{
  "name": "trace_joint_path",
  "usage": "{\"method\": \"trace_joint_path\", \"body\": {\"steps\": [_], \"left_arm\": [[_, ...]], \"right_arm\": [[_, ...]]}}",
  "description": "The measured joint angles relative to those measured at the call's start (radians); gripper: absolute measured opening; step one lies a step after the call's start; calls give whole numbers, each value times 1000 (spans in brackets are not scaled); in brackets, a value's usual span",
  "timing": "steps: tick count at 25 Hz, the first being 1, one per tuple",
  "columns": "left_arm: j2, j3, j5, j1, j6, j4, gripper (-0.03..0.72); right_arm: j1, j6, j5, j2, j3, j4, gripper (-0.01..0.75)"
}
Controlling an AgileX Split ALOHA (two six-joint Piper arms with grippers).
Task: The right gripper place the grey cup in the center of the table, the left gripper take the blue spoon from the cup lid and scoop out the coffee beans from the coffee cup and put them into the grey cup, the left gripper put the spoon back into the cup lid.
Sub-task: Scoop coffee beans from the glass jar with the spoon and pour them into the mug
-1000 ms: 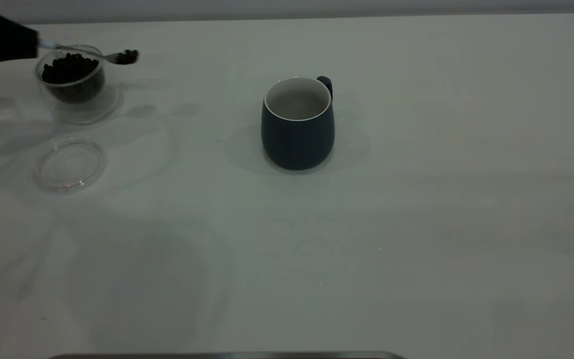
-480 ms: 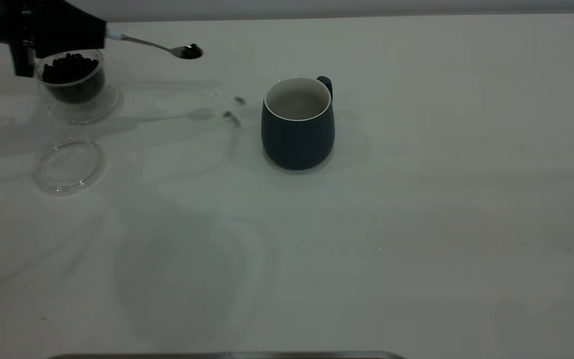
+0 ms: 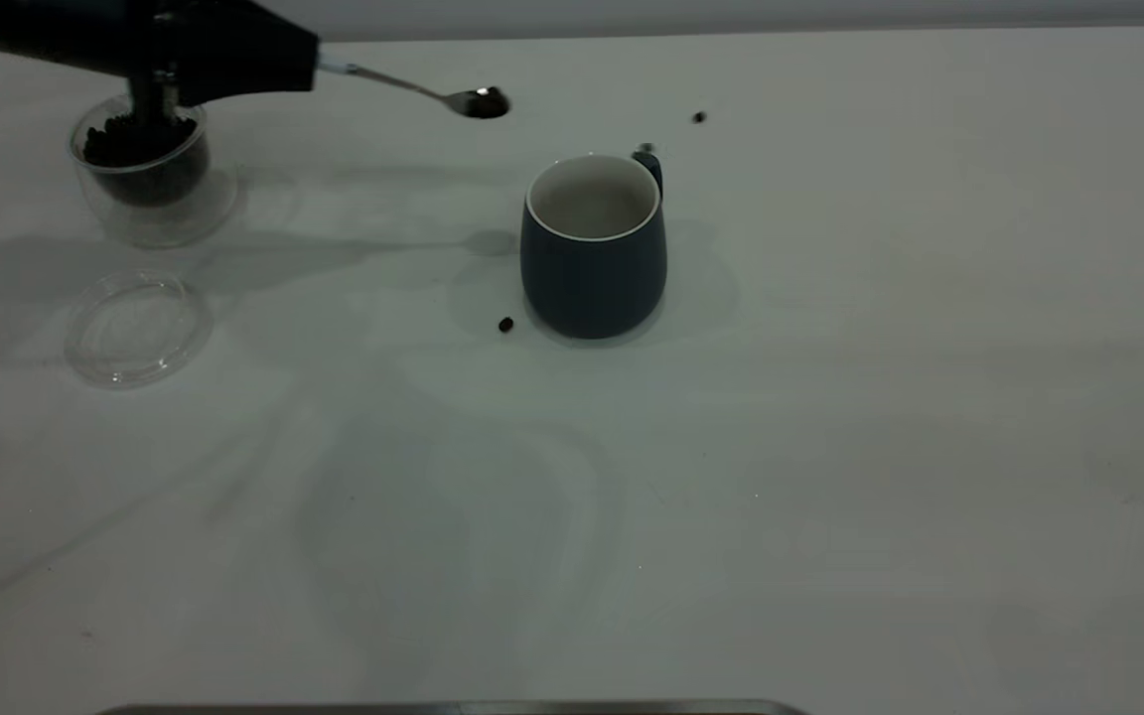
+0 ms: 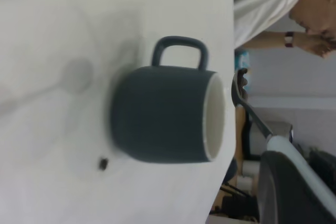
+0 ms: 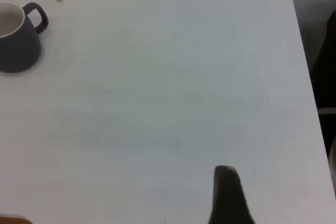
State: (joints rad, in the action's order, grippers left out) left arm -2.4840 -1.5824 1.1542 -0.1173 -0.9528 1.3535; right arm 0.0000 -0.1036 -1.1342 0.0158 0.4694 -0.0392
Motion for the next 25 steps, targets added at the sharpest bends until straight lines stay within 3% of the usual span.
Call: {"method": "trace_joint_path", "body": {"steps": [12, 25], "left_arm": [[0, 0, 0, 109, -46, 11, 126], [0, 0, 0, 125, -326, 11, 126]], "right_arm": [[0, 0, 0, 0, 0, 0, 461], [0, 0, 0, 0, 0, 0, 461]]}}
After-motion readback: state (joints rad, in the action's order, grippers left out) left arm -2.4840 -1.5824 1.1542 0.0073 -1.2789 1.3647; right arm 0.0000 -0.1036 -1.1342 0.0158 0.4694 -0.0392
